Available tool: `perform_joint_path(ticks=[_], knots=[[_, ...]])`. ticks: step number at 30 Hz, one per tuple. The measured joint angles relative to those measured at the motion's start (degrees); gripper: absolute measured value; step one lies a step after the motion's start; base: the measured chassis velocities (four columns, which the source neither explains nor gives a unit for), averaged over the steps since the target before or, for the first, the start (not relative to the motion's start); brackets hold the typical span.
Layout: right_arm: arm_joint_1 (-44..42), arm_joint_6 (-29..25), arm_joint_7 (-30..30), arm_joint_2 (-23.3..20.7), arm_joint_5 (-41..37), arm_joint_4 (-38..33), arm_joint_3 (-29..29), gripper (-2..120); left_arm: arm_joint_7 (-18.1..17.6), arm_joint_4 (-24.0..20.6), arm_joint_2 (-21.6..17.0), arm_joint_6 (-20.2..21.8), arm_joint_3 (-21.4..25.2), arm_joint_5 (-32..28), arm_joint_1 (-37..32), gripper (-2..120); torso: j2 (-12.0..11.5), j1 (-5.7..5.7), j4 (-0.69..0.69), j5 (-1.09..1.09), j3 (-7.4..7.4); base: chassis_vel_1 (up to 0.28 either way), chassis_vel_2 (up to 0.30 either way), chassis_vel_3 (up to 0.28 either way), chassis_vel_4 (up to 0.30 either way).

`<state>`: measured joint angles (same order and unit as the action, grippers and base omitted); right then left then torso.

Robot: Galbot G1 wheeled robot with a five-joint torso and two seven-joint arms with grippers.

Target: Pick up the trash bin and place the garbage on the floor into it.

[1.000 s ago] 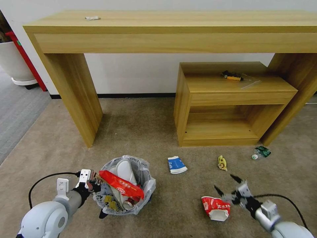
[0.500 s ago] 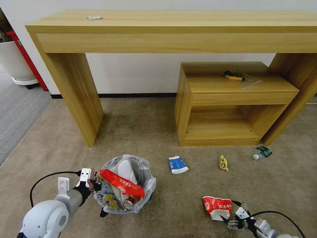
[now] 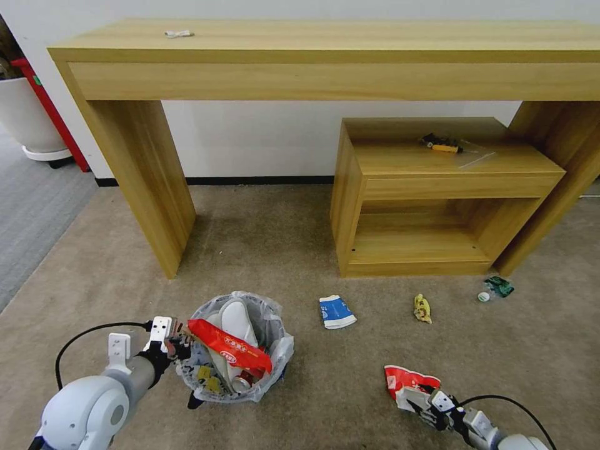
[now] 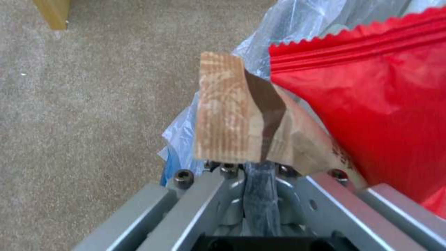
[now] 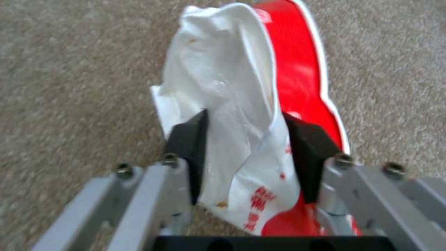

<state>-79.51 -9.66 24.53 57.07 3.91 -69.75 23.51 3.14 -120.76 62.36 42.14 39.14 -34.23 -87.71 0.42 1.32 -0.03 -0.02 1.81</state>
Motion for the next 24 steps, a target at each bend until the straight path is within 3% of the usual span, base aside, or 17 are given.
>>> perform_joint_path(ticks=[6,10,19,24], knots=[[-0.3,-0.5,-1.8,0.6,-0.2,-1.2,0.2,17,-0.1,0.1,-0.5,0.0,-0.2,-0.3,0.3,0,0.0,0.00,-0.01,0.03,0.01,0.000,0.000,0.000,0.000],[-0.4,-0.4,-4.1,1.1,-1.4,-5.6,0.5,0,-0.4,0.2,-1.2,0.0,-0.4,-0.9,0.4,0,0.0,0.00,-0.01,0.05,0.02,0.000,0.000,0.000,0.000],[-0.2,2.6,-5.1,0.8,-6.8,-16.7,1.4,0,-0.9,0.0,-1.9,0.0,-0.8,-1.4,0.4,0,0.0,0.00,-0.01,0.00,0.02,0.000,0.000,0.000,0.000],[2.6,6.9,-6.1,-0.1,-11.4,-27.2,0.1,0,-0.9,0.3,-2.7,0.0,-1.9,-1.4,1.1,0,0.0,0.00,-0.02,0.00,0.01,0.000,0.000,0.000,0.000]])
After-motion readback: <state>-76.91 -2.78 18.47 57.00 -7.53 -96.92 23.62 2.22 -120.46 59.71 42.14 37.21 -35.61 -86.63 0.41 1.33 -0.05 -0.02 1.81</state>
